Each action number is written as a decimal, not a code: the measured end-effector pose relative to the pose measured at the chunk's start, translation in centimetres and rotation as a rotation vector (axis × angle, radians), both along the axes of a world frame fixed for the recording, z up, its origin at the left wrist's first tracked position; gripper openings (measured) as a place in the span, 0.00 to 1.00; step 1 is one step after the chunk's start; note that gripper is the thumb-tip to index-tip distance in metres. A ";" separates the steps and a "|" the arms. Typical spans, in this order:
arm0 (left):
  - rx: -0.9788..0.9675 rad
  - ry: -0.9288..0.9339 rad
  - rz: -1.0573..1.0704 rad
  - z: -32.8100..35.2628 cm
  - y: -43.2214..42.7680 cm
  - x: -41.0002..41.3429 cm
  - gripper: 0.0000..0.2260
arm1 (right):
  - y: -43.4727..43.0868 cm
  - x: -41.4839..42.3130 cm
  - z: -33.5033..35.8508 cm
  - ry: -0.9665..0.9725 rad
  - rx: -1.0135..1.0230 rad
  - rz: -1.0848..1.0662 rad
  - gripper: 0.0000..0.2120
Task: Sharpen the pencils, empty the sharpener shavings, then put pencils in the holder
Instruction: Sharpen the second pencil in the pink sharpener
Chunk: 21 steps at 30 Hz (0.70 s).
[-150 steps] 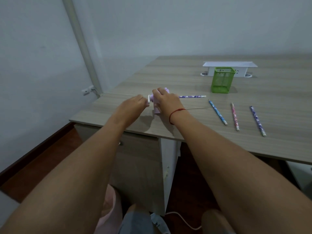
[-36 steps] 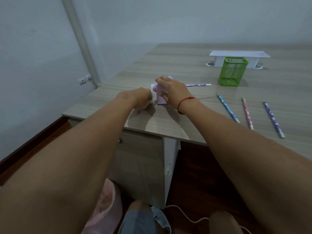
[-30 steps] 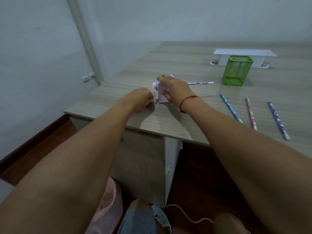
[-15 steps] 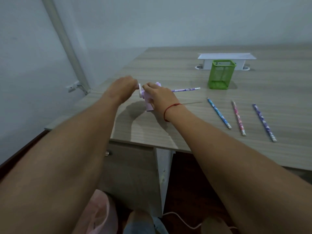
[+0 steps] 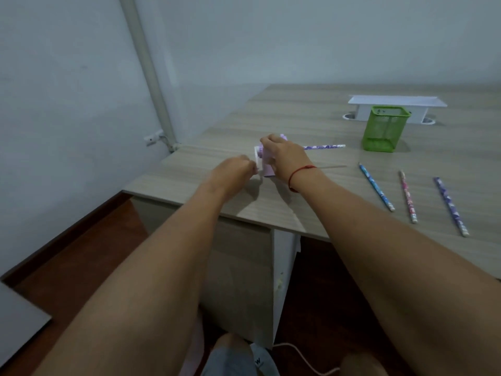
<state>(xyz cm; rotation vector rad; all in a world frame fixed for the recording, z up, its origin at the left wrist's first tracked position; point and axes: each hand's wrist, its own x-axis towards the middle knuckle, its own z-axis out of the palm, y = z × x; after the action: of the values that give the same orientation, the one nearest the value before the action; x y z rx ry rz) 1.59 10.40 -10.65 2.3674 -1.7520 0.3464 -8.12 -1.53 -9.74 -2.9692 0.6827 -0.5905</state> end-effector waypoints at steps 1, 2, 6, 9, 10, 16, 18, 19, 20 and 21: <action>0.039 0.032 0.006 0.1 -0.3 0.4 0.12 | -0.2 0.1 -0.2 -0.012 0.003 0.007 0.22; 0.080 0.055 0.001 0.2 -0.8 0.8 0.12 | -0.3 0.2 -0.4 -0.021 0.003 0.009 0.21; 0.141 0.103 0.026 -0.1 -2.9 2.5 0.10 | -0.7 0.4 -1.0 -0.074 -0.008 0.005 0.20; 0.177 0.061 0.001 0.2 -4.4 4.3 0.11 | -0.8 0.6 -1.4 -0.081 -0.018 0.003 0.21; 0.184 0.028 -0.012 0.4 -4.7 4.9 0.10 | -0.8 0.6 -1.5 -0.080 -0.021 0.003 0.21; 0.034 -0.120 -0.062 2.1 -6.3 6.5 0.12 | -1.0 0.9 -1.6 -0.103 -0.031 -0.008 0.20; -0.018 -0.167 -0.057 3.0 -6.5 6.8 0.14 | -0.9 1.0 -1.6 -0.098 -0.046 -0.009 0.19; -0.026 -0.168 -0.059 3.2 -6.4 6.9 0.15 | -0.9 1.1 -1.5 -0.093 -0.056 -0.016 0.19; -0.031 -0.159 -0.060 3.0 -6.4 7.0 0.15 | -0.8 1.0 -1.5 -0.087 -0.067 -0.025 0.19; -0.035 -0.146 -0.050 2.8 -6.3 6.9 0.16 | -0.8 0.9 -1.5 -0.078 -0.081 -0.030 0.19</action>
<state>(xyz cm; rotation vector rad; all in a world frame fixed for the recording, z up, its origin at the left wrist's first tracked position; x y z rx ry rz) 8.47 4.15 -7.81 2.3220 -1.8476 0.5504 -7.20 -2.34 -11.24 -2.9952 0.7146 -0.7488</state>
